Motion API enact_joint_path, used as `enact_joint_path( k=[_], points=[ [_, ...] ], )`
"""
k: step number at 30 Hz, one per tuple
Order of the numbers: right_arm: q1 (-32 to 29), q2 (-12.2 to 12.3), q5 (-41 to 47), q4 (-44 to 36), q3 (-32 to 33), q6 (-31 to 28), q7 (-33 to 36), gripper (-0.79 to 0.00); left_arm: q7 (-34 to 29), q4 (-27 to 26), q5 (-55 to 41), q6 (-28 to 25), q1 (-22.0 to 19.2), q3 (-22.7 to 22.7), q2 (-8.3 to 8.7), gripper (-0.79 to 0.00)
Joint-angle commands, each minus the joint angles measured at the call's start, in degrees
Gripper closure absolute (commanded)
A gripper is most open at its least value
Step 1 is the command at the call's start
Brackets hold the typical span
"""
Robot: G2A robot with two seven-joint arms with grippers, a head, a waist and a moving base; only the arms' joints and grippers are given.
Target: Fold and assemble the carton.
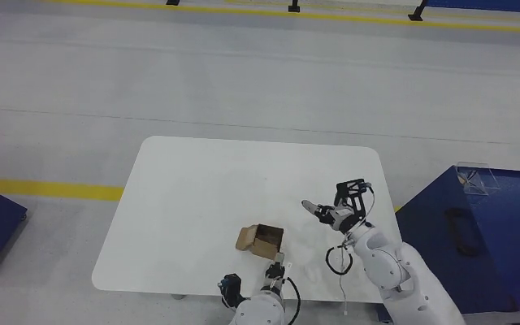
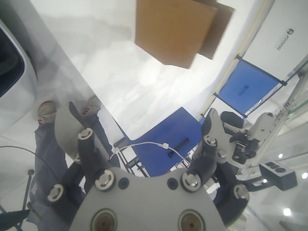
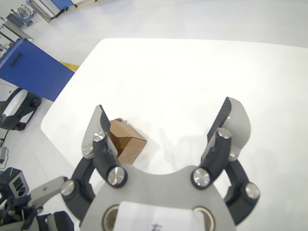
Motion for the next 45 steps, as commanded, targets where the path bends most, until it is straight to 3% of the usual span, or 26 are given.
enact_joint_path(
  k=[1, 10, 20, 34, 45],
  points=[
    [1.8, -0.5, -1.8, 2.3, -3.4, 0.6, -0.9, -0.785, 1.4, 1.6, -0.9, -1.4, -0.2, -0.3, -0.72, -0.785],
    [5.9, -2.6, -6.1, 9.2, -11.8, 2.8, -1.9, -0.785, 2.1, 2.5, -2.6, -2.1, -0.6, -3.7, -1.85, -0.785],
    [7.0, -3.9, -8.6, 12.7, -15.4, 4.3, -2.4, -0.785, 1.4, 9.9, -3.5, -1.4, -5.0, -5.5, -3.41, -0.785],
    [8.3, -5.5, -9.4, 16.4, -17.5, 5.7, -2.2, -0.785, 1.1, 19.8, -7.9, -1.0, -10.2, -6.8, -5.51, -0.785],
    [9.2, -6.3, -9.8, 17.0, -17.1, 5.7, -1.9, -0.785, 3.6, 19.7, -10.9, -3.5, -11.2, -6.6, -6.17, -0.785]
  ],
)
